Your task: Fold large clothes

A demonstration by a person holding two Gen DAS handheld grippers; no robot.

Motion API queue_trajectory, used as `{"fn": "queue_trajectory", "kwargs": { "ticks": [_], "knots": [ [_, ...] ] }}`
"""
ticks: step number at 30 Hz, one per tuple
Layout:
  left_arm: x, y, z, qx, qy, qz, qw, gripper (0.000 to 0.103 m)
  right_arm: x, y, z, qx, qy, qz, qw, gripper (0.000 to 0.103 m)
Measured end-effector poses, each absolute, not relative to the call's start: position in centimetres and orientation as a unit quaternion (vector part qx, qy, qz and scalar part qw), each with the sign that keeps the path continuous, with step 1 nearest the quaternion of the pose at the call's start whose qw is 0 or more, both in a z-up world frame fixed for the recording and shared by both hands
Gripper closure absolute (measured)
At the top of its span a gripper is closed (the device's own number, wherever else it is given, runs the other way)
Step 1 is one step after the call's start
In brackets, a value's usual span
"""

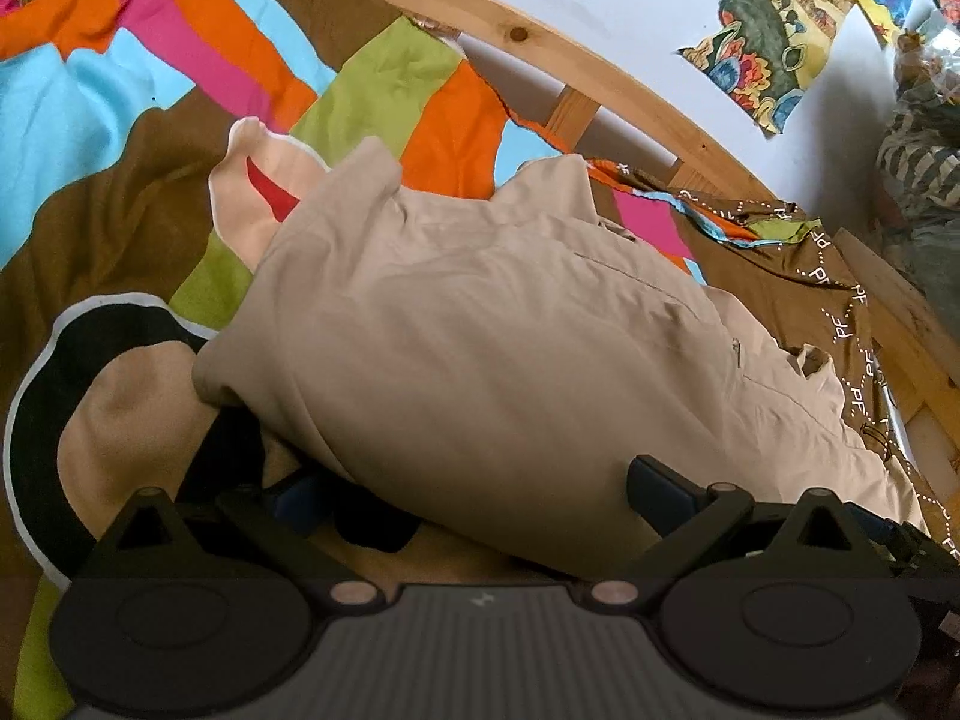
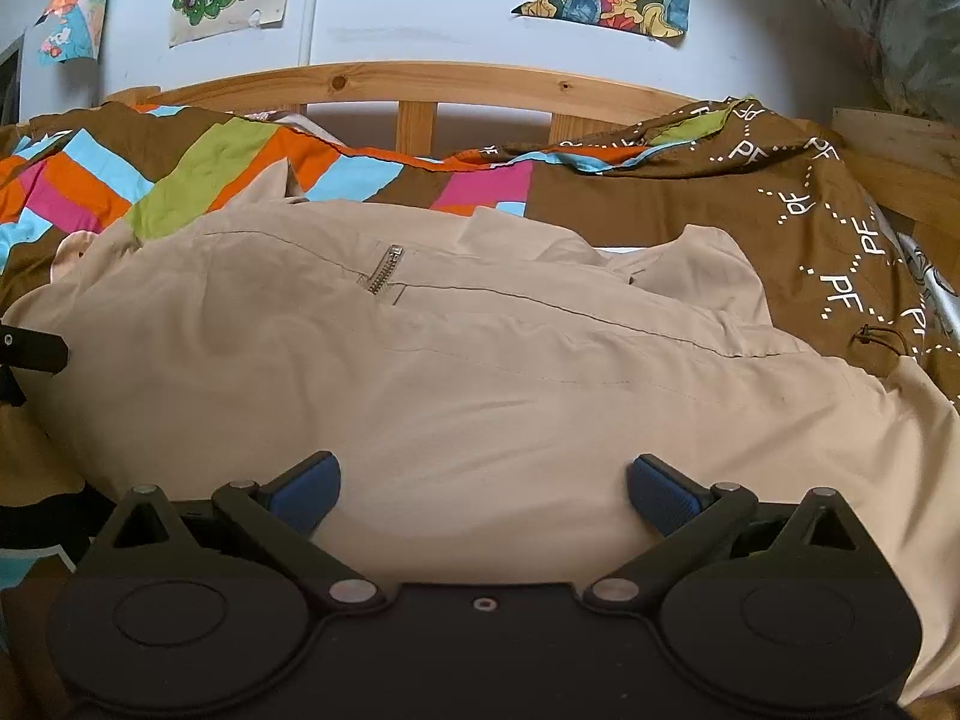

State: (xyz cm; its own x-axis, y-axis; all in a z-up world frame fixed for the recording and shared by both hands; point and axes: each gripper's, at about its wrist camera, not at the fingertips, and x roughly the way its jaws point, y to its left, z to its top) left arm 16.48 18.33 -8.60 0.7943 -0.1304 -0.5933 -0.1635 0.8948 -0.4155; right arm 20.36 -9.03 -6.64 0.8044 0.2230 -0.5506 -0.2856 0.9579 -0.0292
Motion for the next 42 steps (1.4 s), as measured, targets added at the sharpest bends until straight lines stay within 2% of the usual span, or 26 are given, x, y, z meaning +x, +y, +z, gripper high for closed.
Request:
{"fn": "queue_trajectory", "kwargs": {
  "ticks": [20,27,29,32,35,37,38,39,40,42],
  "knots": [
    [16.3,18.2,-8.7,-0.229,0.318,0.010,0.920,0.001,20.3,-9.1,-6.7,-0.053,0.280,0.133,0.949,0.001],
    [17.0,17.3,-7.3,-0.184,0.380,-0.039,0.905,0.001,20.3,-9.1,-6.7,-0.053,0.280,0.133,0.949,0.001],
    [17.6,18.0,-7.0,-0.225,0.385,-0.034,0.894,0.001,20.3,-9.2,-6.7,-0.053,0.280,0.133,0.949,0.001],
    [18.8,20.5,-7.6,-0.340,0.368,0.001,0.865,0.001,20.3,-9.2,-6.7,-0.053,0.279,0.133,0.949,0.001],
    [19.4,22.5,-8.3,-0.429,0.347,0.049,0.833,0.013,20.3,-9.1,-6.7,-0.053,0.279,0.133,0.949,0.001],
    [19.4,22.9,-8.2,-0.442,0.343,0.072,0.826,0.034,20.2,-9.1,-6.7,-0.052,0.279,0.133,0.950,0.001],
    [19.4,22.9,-8.2,-0.441,0.344,0.080,0.825,0.036,20.2,-9.2,-6.7,-0.052,0.279,0.133,0.950,0.001],
    [19.2,22.9,-8.1,-0.442,0.342,0.082,0.825,0.043,20.3,-9.2,-6.7,-0.051,0.279,0.133,0.950,0.001],
    [18.9,22.9,-8.0,-0.445,0.337,0.086,0.825,0.054,20.2,-9.3,-6.6,-0.046,0.278,0.135,0.950,0.001],
    [18.6,22.9,-7.5,-0.449,0.330,0.095,0.825,0.070,20.2,-9.7,-6.5,-0.030,0.274,0.141,0.951,0.001]
  ]
}}
